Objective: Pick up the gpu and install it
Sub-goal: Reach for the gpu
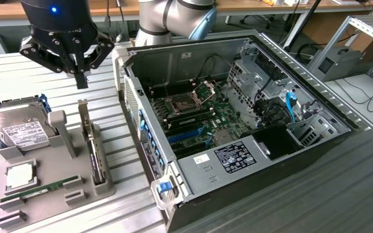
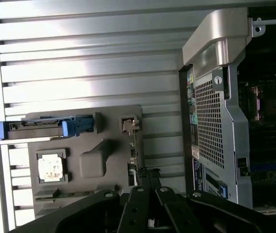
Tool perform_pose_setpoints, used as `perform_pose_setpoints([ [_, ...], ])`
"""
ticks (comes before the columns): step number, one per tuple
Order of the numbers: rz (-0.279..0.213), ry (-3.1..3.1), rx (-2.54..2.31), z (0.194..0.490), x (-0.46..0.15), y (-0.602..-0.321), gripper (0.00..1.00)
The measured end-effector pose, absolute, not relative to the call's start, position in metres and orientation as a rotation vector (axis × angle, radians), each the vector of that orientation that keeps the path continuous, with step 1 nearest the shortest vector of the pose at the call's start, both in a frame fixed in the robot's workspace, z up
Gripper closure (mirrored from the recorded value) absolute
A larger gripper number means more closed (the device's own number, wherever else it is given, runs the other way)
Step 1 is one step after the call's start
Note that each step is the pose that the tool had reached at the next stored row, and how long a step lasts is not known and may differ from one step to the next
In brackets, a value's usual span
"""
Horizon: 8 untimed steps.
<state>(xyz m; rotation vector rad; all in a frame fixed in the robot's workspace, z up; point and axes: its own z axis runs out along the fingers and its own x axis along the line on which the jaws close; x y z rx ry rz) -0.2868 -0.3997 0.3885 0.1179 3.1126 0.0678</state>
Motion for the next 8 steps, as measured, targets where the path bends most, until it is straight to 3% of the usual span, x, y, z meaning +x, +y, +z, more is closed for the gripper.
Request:
perform_pose_setpoints([
  [8, 0.069, 3.112, 0.118, 0.388, -0.288, -0.417, 0.89],
])
